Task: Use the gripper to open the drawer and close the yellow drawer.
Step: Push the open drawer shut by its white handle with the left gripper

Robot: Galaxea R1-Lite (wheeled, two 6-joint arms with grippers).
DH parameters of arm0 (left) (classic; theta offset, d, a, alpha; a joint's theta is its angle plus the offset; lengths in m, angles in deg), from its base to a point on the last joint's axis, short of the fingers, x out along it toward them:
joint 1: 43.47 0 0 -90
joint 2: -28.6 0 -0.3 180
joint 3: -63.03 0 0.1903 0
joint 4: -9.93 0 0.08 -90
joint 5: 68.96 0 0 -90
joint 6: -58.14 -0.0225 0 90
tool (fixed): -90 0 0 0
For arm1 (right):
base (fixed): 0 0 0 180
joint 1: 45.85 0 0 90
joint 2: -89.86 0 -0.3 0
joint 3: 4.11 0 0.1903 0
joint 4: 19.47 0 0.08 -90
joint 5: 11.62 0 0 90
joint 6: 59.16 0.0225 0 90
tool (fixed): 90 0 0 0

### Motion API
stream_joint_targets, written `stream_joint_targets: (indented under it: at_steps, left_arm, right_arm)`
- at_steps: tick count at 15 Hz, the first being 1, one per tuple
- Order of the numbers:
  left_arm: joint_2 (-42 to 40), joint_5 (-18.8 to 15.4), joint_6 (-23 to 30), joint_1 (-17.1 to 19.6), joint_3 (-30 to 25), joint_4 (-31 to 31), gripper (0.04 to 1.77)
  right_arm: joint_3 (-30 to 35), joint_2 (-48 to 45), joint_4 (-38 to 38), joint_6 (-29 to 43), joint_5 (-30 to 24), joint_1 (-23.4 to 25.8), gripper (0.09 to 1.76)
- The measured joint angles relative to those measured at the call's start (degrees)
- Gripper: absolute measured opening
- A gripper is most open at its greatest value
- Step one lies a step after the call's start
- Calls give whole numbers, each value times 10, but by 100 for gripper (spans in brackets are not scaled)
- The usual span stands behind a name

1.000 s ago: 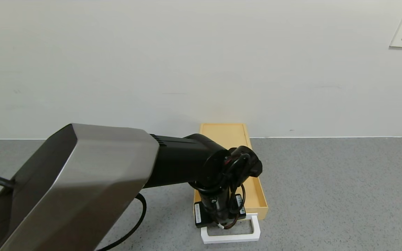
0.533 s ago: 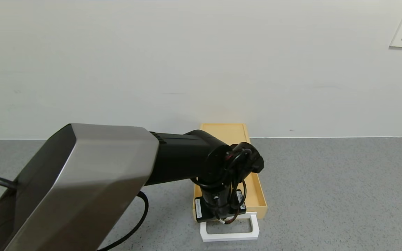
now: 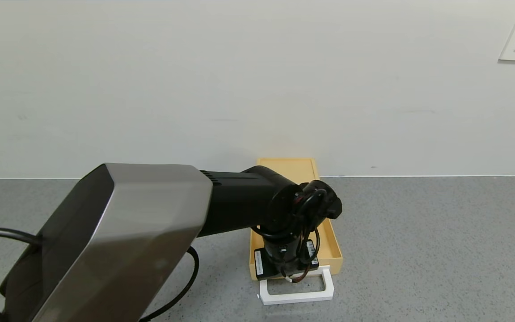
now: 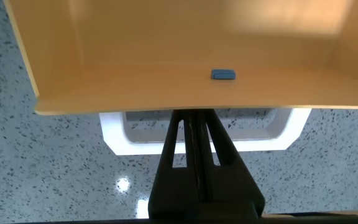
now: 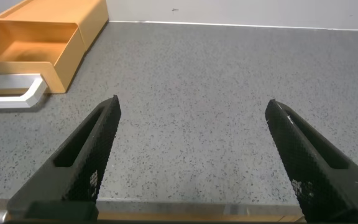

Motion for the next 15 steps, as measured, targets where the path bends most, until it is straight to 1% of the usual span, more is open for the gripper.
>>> stream_joint_targets:
  at_steps: [7, 12, 15]
  left_arm:
    - [10, 16, -20, 10, 25, 3, 11]
    - [16, 18, -40, 16, 31, 13, 11]
    - [17, 19, -55, 23, 35, 37, 11]
  right_arm:
    - [0, 0, 0, 0, 0, 0, 171]
    - [0, 0, 0, 0, 0, 0, 171]
    - [0, 0, 0, 0, 0, 0, 171]
